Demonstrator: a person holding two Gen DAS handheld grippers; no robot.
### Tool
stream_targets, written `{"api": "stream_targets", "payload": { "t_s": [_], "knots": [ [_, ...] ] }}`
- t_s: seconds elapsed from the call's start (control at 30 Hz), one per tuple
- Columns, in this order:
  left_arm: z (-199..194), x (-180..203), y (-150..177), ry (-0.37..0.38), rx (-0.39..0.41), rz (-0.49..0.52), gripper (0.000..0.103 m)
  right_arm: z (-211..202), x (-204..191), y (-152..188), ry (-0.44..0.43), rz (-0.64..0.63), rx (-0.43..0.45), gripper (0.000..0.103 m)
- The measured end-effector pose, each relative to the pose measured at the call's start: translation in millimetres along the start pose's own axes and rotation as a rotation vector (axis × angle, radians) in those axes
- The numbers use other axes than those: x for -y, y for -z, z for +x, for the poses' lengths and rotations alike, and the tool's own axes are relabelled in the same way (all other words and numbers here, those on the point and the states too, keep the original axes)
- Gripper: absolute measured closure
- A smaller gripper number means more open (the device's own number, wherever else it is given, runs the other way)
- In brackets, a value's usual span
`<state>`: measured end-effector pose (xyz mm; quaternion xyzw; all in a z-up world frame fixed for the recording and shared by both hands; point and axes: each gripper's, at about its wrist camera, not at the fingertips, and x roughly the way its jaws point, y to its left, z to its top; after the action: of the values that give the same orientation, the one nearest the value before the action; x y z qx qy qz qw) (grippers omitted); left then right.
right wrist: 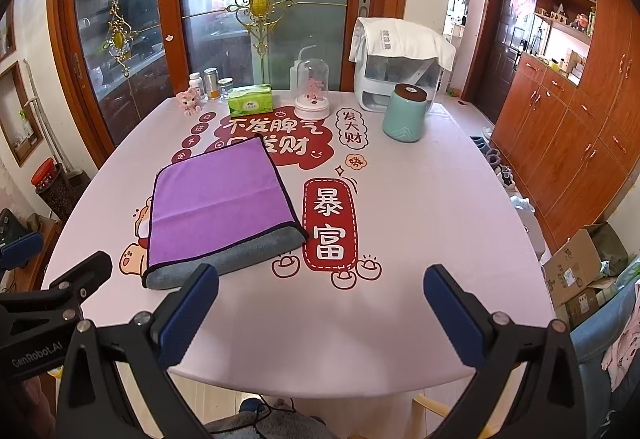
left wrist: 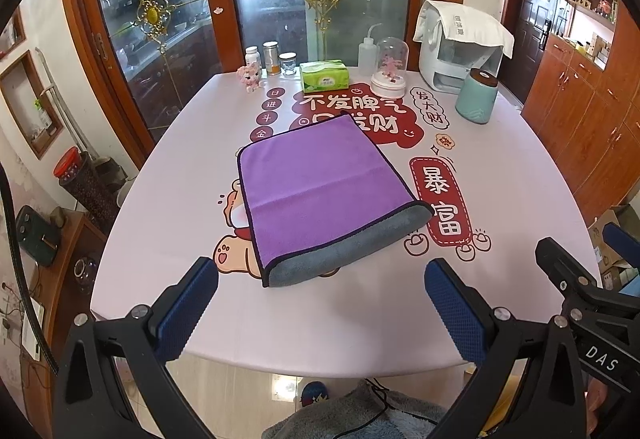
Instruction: Fold towel
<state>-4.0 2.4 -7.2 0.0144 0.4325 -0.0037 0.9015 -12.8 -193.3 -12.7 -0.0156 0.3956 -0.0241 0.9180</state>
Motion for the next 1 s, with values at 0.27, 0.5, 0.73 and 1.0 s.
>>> {"api": "stream_targets", "payload": {
  "t_s": [0.27,0.5,0.73,1.0],
  "knots": [
    [1.6,0.0,-2.5,-0.002,-0.002,-0.005,0.0,3.4,1.5,-1.8,-0.005,-0.004,-0.002,0.0],
    [2.9,-0.2,-4.0,-0.002,-0.002,-0.007,0.0,3.2,1.1,-2.1,-0.004,-0.005,-0.002,0.0],
    [3.0,-0.3,-3.9,-0.002,-0.002,-0.007,0.0,5.1,-0.3,-3.8,-0.004,-0.006,-0.004,0.0],
    [3.8,-0.7,-4.4,-0.002,-0.001,-0.009,0.0,6.1,-0.3,-4.1,-0.004,-0.006,-0.005,0.0]
  ]
}}
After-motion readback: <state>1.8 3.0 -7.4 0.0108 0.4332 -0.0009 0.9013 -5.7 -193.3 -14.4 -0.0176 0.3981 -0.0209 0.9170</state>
